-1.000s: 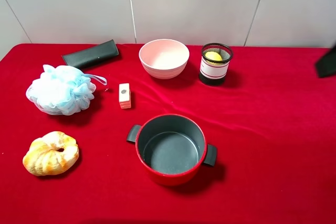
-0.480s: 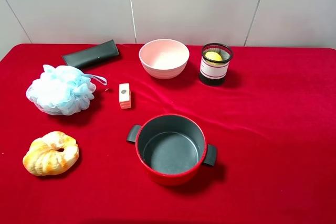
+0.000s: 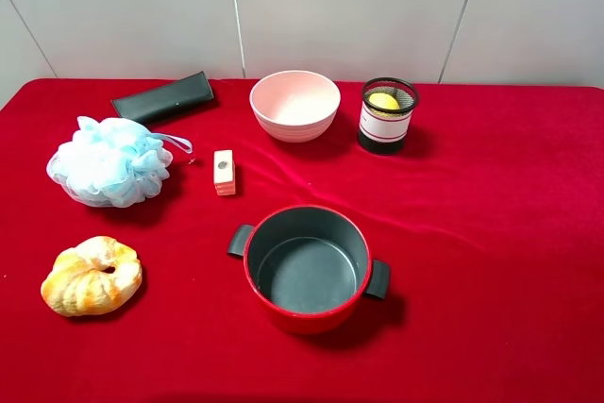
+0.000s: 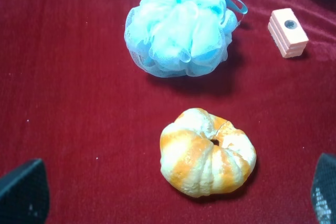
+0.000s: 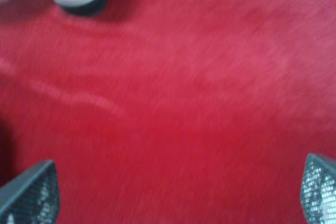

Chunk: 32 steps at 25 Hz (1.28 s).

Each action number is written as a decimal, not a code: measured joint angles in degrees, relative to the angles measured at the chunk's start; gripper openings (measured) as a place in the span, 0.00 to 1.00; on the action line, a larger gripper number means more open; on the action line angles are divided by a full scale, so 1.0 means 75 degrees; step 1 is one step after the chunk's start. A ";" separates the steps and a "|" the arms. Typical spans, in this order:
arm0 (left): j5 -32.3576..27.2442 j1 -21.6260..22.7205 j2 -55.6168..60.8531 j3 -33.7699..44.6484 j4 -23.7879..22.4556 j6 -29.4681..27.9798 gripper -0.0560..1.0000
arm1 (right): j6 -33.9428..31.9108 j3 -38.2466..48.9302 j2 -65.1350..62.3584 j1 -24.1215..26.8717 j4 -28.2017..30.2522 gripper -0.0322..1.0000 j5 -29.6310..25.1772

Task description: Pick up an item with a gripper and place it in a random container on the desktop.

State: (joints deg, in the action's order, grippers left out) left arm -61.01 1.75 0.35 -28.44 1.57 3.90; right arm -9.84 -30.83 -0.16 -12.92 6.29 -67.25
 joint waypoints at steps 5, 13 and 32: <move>0.0000 0.0000 0.0000 0.0000 0.0000 0.0000 0.99 | 0.0000 0.0072 -0.0032 0.0879 0.0022 0.70 0.0639; 0.0000 0.0000 0.0000 0.0000 0.0000 0.0000 0.99 | 0.0223 0.0332 -0.0032 0.1167 -0.0193 0.70 0.1063; 0.0000 0.0000 0.0000 0.0000 0.0000 0.0000 0.99 | 0.0306 0.0341 -0.0032 0.1167 -0.0273 0.70 0.1078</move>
State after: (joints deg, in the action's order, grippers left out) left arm -61.01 1.75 0.35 -28.44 1.57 3.90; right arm -7.54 -28.27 -0.39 -4.17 4.24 -59.17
